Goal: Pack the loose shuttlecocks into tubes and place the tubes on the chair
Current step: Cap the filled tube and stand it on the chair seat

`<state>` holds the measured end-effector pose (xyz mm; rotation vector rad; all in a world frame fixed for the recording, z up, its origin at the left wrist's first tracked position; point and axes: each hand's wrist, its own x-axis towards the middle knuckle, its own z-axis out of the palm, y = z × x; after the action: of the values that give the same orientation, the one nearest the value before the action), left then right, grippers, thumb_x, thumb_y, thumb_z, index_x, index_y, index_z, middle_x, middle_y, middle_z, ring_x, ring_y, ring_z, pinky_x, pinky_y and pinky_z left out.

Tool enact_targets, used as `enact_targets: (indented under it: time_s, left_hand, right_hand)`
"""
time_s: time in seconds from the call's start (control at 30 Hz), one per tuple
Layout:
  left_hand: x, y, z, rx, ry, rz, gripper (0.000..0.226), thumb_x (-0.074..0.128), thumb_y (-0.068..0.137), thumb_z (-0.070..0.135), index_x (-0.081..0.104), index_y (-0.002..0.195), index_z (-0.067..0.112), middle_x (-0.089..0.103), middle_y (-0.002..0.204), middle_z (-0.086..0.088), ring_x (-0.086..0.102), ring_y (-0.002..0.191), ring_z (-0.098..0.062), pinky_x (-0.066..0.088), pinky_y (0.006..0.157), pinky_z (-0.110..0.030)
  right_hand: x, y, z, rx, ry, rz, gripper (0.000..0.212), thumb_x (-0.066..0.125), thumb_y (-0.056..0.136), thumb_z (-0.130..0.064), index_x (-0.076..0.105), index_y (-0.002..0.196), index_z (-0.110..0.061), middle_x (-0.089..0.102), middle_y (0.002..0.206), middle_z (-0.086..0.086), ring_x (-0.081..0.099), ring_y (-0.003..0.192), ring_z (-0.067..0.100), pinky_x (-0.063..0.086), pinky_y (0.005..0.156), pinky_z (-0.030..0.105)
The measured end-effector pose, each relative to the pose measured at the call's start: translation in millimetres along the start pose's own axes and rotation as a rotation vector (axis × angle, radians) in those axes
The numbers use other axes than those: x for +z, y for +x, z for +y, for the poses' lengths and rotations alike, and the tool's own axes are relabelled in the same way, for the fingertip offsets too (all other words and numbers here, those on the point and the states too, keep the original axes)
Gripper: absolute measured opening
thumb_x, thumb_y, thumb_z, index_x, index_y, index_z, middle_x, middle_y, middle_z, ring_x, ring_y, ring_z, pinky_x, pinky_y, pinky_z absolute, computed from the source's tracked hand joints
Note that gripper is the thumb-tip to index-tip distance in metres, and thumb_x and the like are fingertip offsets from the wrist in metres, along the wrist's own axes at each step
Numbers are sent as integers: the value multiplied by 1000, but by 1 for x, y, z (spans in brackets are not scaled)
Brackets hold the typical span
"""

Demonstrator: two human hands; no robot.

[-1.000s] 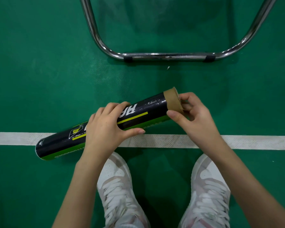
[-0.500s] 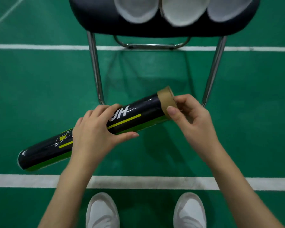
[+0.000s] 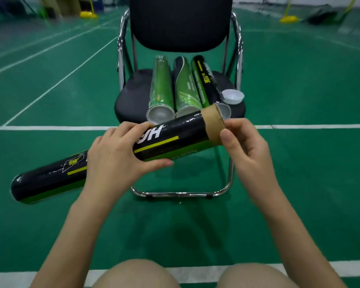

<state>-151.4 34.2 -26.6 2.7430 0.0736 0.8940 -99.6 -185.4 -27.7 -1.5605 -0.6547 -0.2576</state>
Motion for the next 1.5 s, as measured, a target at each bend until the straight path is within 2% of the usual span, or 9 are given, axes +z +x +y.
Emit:
enact_targets:
  time_s: [0.1,0.27,0.43,0.5,0.67,0.8,1.13,1.37,1.5]
  left_hand:
    - [-9,21,4,34,22,2,85,40,56,84,60,118,29,62,103,4,58,88,-24,45,72,-36]
    - [-13,56,15,29,10,5,91,43,55,88,58,122,28,61,110,4,57,95,-25,44,76,-37]
    - [-9,91,29,43,6,32,91,41,54,83,56,124,27,60,112,2,56,97,-26,43,76,-37]
    - [-5,105,32,46,18,51,91,41,54,83,55,124,27,60,111,1,56,97,-27,43,77,-38]
    - [8,134,34,48,36,40,95,39,53,85,53,127,27,59,112,-1,55,99,-29,42,79,-39]
    - [19,145,28,47,49,23,95,41,53,84,52,127,27,58,113,-2,54,98,-28,40,77,-38]
    - [35,148,16,16,40,-20,94,43,52,84,51,128,29,58,114,1,54,100,-27,43,79,-39]
    - [30,140,13,13,41,-25,93,43,52,84,53,126,29,59,113,0,55,99,-27,43,77,-37]
    - [19,128,9,-12,16,-18,94,42,52,84,54,124,27,60,109,2,56,95,-26,45,76,-37]
  right_hand:
    - [-9,14,-10,-46,-2,53,12,46,93,-25,57,91,-25,62,84,-18,56,83,0,45,77,16]
    - [-31,45,2,30,-54,121,12,48,93,-27,59,90,-25,65,86,-14,60,87,14,49,83,34]
    - [-52,78,38,49,-285,188,7,55,93,-12,56,91,-19,60,85,-12,54,76,-5,43,72,13]
    - [-59,97,54,43,-415,183,6,57,91,-12,56,94,-17,61,91,-5,54,80,-2,40,70,8]
    - [-70,143,99,108,-648,116,18,61,88,-11,61,106,-9,60,107,7,53,102,25,42,90,32]
    - [-71,157,127,147,-785,55,22,64,86,-14,62,107,-7,57,115,9,43,111,27,27,85,21]
    - [-71,172,144,229,-868,42,9,62,88,-15,67,93,-8,56,114,6,39,114,27,32,95,34]
    - [-65,165,100,192,-609,152,9,64,87,-17,60,79,-16,57,112,5,39,108,17,23,83,17]
    - [-63,154,60,150,-497,164,12,62,88,-23,56,80,-16,54,112,0,43,112,16,35,95,31]
